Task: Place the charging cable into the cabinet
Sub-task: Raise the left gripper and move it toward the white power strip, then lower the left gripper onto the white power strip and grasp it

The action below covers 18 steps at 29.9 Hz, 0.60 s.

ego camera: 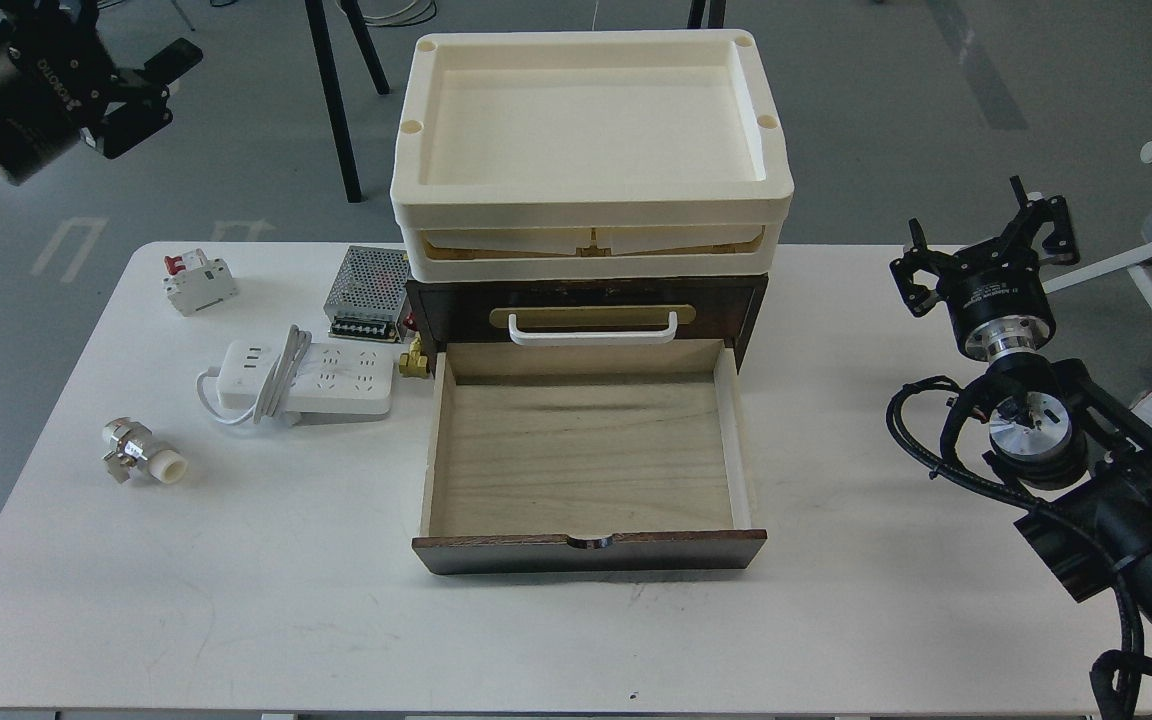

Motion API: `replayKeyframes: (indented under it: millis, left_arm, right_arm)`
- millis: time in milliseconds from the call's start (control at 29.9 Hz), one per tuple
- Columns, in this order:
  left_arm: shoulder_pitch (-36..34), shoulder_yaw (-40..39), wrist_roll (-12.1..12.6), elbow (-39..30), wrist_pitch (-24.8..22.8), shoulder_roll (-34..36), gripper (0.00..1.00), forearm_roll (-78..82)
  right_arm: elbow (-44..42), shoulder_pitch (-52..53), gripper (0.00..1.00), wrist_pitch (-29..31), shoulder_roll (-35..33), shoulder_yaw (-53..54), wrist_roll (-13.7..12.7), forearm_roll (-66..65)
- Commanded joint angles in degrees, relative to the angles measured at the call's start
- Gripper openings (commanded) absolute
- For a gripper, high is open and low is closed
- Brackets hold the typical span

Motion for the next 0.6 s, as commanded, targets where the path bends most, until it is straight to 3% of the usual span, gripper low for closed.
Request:
replayKeyframes:
  millis: [0,167,335,435,569]
  left_arm:
    - [-1.0,-0.37,-0.54,-0.61,0.23,-0.74,0.96,20.87]
    - [-0.3,0.77,-0.19,0.09,3.3,-3.02,0.96,43.64]
    - [-0.03,10.59,-0.19,5.61,13.74,-7.94,0.96,62.02]
    - [-0.21,17.45,-0.1,11.76,18.06,-9.52,0.95,64.77]
    - [-0.12,24.4,-0.36,16.79,19.21,-12.6,0.9,64.86]
  right_arm:
    - [0.01,0.0,1.0,0.0,0.01,0.0,0.0,0.0]
    - [0.01,0.0,1.0,0.0,0.01,0.0,0.0,0.0]
    - [0.01,-0.09,1.0,0.0,-0.08,0.0,0.7,0.0]
    - [0.01,-0.09,1.0,0.0,-0.08,0.0,0.79,0.0]
    - [0.01,-0.09,1.0,0.0,0.01,-0.18,0.79,0.0]
